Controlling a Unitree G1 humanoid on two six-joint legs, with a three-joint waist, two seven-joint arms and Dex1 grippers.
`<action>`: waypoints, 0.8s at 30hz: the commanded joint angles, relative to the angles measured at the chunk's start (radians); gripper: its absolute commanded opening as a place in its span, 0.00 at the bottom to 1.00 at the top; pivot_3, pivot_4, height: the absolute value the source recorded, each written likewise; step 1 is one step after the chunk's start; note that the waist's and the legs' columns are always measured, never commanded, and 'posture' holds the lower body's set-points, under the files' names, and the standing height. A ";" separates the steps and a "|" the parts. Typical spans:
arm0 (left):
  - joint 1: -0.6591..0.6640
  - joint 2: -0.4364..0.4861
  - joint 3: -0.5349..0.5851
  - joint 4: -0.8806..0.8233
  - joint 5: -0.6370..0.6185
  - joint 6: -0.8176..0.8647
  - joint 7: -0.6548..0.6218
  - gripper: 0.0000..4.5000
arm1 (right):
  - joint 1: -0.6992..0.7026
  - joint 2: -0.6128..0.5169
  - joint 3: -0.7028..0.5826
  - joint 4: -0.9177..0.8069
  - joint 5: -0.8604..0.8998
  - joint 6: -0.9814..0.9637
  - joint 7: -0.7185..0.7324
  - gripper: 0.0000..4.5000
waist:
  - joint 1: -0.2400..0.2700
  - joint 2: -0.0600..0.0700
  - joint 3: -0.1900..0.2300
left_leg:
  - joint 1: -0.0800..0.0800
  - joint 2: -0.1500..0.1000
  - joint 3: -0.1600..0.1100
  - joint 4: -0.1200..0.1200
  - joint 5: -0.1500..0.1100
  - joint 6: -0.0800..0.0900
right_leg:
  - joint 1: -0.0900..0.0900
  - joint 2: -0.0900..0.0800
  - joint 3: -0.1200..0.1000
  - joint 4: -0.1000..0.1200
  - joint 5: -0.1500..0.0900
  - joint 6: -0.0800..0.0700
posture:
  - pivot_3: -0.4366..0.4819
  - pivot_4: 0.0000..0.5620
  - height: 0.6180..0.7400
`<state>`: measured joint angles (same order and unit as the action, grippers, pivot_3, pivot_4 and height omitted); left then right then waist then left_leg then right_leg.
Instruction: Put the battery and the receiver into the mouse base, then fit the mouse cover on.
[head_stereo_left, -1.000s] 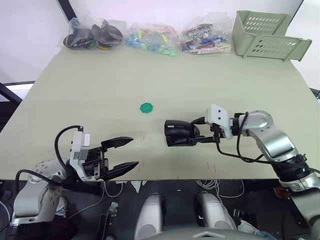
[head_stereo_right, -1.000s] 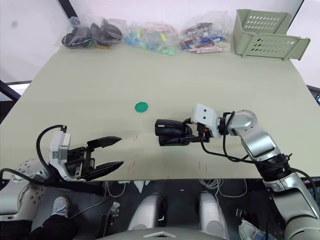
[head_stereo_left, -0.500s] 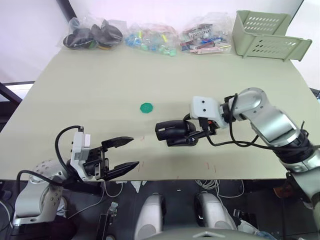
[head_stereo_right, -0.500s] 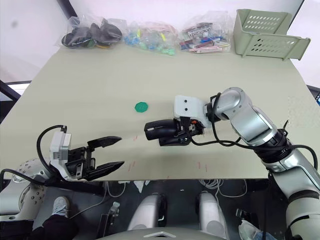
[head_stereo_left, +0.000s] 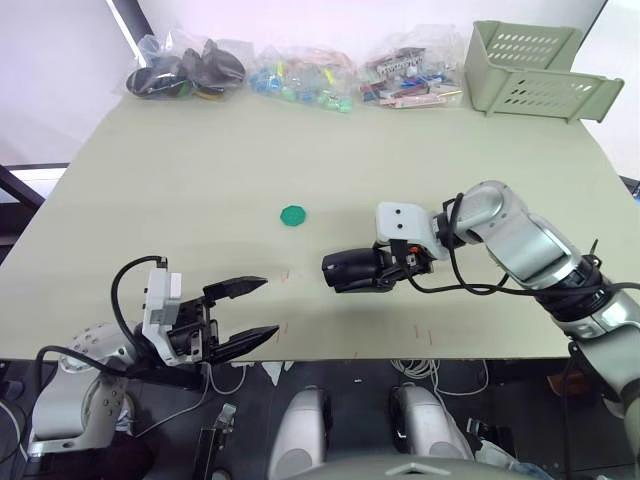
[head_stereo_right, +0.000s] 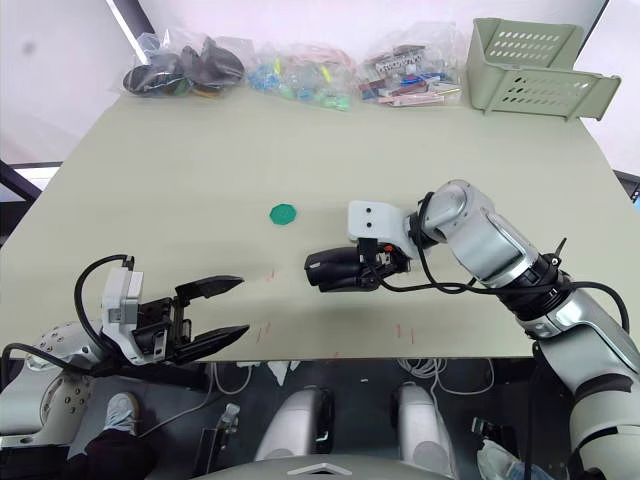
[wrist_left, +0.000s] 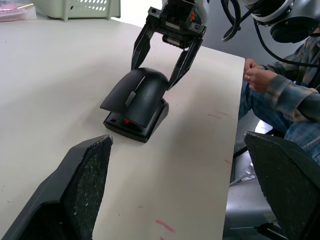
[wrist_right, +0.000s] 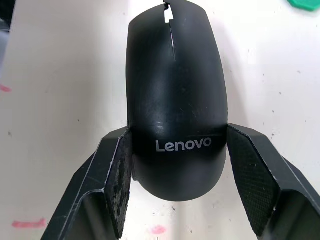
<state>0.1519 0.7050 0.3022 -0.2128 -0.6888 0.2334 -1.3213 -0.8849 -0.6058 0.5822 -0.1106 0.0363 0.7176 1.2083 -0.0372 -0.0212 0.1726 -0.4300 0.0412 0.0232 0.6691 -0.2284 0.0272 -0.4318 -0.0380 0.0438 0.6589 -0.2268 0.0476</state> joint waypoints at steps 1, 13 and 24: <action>-0.005 0.000 0.002 -0.015 0.001 -0.018 0.003 1.00 | -0.010 -0.005 0.002 -0.011 -0.021 -0.008 0.001 0.53 | 0.000 0.000 0.000 | 0.000 0.000 0.000 0.000 0.000 0.000 | 0.000 0.000 0.000 0.000 0.000 0.000 | 0.48 0.27 1.00; -0.003 -0.008 -0.001 -0.010 0.005 -0.028 0.002 1.00 | 0.006 -0.023 0.004 -0.012 -0.046 -0.012 0.018 0.53 | 0.000 0.000 0.000 | 0.000 0.000 0.000 0.000 0.000 0.000 | 0.000 0.000 0.000 0.000 0.000 0.000 | 0.48 0.27 1.00; 0.008 -0.016 0.001 -0.009 0.009 -0.040 0.004 1.00 | 0.021 -0.037 0.008 -0.007 -0.066 -0.014 0.037 0.53 | 0.000 0.000 0.000 | 0.000 0.000 0.000 0.000 0.000 0.000 | 0.000 0.000 0.000 0.000 0.000 0.000 | 0.48 0.27 1.00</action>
<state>0.1554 0.6905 0.3021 -0.2127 -0.6750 0.2088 -1.3212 -0.8587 -0.6252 0.5936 -0.1065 -0.0177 0.7083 1.2386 -0.0372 -0.0212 0.1726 -0.4300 0.0412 0.0232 0.6690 -0.2284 0.0272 -0.4318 -0.0380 0.0438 0.6588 -0.2268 0.0476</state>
